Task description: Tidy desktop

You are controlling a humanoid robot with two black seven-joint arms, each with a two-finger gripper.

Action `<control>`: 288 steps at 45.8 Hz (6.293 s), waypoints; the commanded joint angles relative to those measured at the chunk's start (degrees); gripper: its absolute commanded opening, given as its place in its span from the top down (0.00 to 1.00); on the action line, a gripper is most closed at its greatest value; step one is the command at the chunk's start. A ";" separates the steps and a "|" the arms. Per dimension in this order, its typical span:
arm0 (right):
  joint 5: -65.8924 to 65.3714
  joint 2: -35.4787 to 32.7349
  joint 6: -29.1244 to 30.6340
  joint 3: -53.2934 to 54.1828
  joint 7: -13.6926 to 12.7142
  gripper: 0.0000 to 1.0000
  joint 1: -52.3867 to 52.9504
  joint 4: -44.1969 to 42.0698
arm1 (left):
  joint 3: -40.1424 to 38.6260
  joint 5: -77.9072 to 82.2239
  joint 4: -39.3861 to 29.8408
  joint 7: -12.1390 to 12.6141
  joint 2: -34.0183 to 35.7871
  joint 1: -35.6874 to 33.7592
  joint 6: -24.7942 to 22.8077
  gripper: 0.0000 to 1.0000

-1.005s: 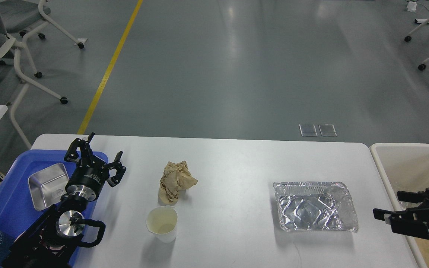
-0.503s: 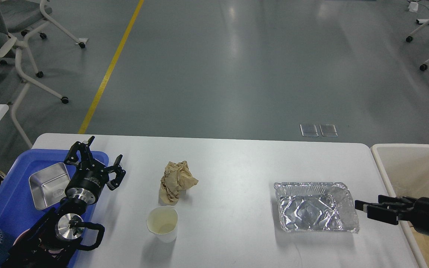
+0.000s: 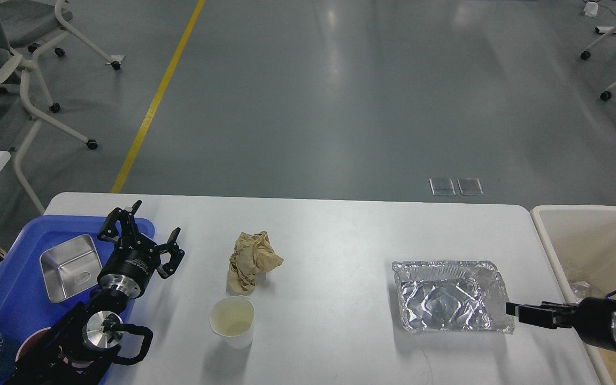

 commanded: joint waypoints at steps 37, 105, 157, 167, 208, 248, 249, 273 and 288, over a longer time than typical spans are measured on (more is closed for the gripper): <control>0.13 13.45 -3.33 -13.87 -0.83 0.10 10.20 -16.97 | 0.00 0.02 0.01 -0.09 0.17 1.22 -0.08 0.04; 10.32 -12.28 17.76 -18.70 1.46 1.00 28.21 9.30 | -0.26 0.63 -1.22 -0.70 1.32 4.48 -1.14 0.04; 10.59 21.63 25.59 -24.50 -1.62 1.00 42.45 -3.62 | 0.09 0.37 -3.77 -0.97 3.43 3.95 -0.61 0.04; 10.59 21.19 25.23 -24.50 -1.62 1.00 42.28 -4.41 | 1.31 0.81 -9.47 -0.09 10.36 4.12 0.44 0.04; 10.50 22.25 23.39 -24.50 -1.62 1.00 41.49 -5.29 | 43.15 15.66 -44.20 2.72 70.14 -5.46 7.74 0.04; 10.50 22.25 21.98 -24.50 -1.62 1.00 41.49 -5.37 | 45.97 31.65 -48.42 5.45 69.18 -7.21 7.04 0.04; 10.50 22.25 21.98 -24.50 -1.62 1.00 41.49 -5.37 | 45.97 32.09 -47.98 5.80 68.30 -7.56 6.95 0.04; 10.41 21.81 21.72 -24.50 -1.62 1.00 40.78 -5.37 | 62.48 42.64 -33.83 5.89 40.96 -24.08 1.59 0.04; 10.41 21.54 21.01 -24.50 -1.62 1.00 39.99 -5.37 | 70.49 42.73 -27.68 7.29 33.40 -28.13 2.64 0.16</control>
